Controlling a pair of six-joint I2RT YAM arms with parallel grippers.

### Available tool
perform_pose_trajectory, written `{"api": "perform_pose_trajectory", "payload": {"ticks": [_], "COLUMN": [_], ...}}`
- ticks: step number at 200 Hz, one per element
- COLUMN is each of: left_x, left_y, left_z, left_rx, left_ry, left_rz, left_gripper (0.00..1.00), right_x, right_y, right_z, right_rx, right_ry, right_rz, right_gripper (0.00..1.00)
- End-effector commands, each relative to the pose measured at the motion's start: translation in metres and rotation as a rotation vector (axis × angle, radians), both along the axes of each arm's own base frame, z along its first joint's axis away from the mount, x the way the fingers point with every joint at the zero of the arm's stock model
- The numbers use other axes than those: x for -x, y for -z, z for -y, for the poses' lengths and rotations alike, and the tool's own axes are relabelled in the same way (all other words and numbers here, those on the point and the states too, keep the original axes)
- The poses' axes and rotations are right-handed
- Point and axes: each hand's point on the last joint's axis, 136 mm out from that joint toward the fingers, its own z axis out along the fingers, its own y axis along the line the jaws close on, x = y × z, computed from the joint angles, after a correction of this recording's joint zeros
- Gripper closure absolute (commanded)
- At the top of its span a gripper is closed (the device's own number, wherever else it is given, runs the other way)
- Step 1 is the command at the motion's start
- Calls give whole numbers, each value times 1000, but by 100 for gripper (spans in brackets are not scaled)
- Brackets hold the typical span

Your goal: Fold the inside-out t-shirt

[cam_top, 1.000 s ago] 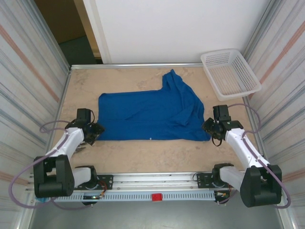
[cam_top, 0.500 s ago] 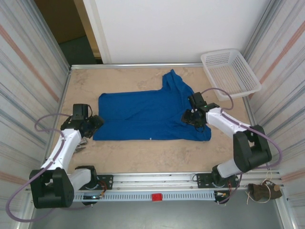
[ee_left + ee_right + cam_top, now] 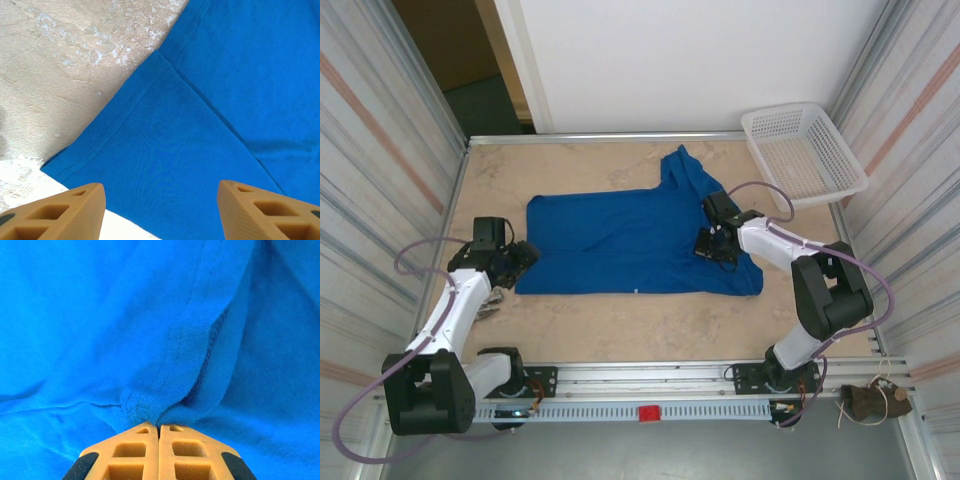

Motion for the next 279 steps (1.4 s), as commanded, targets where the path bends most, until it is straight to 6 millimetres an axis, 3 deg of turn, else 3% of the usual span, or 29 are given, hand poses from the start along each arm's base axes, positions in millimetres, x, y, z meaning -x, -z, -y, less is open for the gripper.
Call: {"api": "perform_pose_trajectory", "payload": {"ticks": [1,32,55,73,91,103,124,148,162,179,194,227,248,257,271,279], "left_x": [0,0,-1,-1,1,3,7,15,17,17,15,12,12,12,12,11], "left_y": [2,5,8,12,15,15,16,23,30,36,41,47,51,54,58,61], "left_z": [5,6,8,10,10,10,8,6,6,8,8,6,3,2,2,2], "left_rx": [13,17,14,8,2,1,-9,-22,-25,-12,-8,-29,-48,-53,-57,-55], "left_ry": [21,27,35,43,45,44,36,31,27,30,28,35,37,38,36,34], "left_rz": [-1,-8,-14,-26,-41,-44,-40,-62,-81,-92,-101,-124,-142,-149,-160,-165], "left_gripper": [39,39,39,39,39,39,39,39,39,39,39,40,40,40,41,43], "right_x": [-15,-46,-77,-94,-93,-84,-51,2,35,65,80,84,81,80,81,83], "right_y": [-27,-32,-29,-32,-54,-76,-90,-73,-53,-33,-19,3,17,23,26,25], "right_z": [-7,-20,-40,-65,-68,-58,-19,37,64,86,97,104,104,104,104,105], "right_rx": [-16,-70,-151,-258,-281,-269,-170,-62,-26,-22,-21,-17,-32,-39,-45,-48], "right_ry": [-25,-12,-32,-113,-145,-140,-86,20,82,156,203,229,234,236,243,251], "right_rz": [60,70,75,84,140,190,196,126,69,25,12,-32,-75,-88,-95,-90], "right_gripper": [100,100,100,66,51,48,47,46,46,46,44,46,53,64,92,100]}}
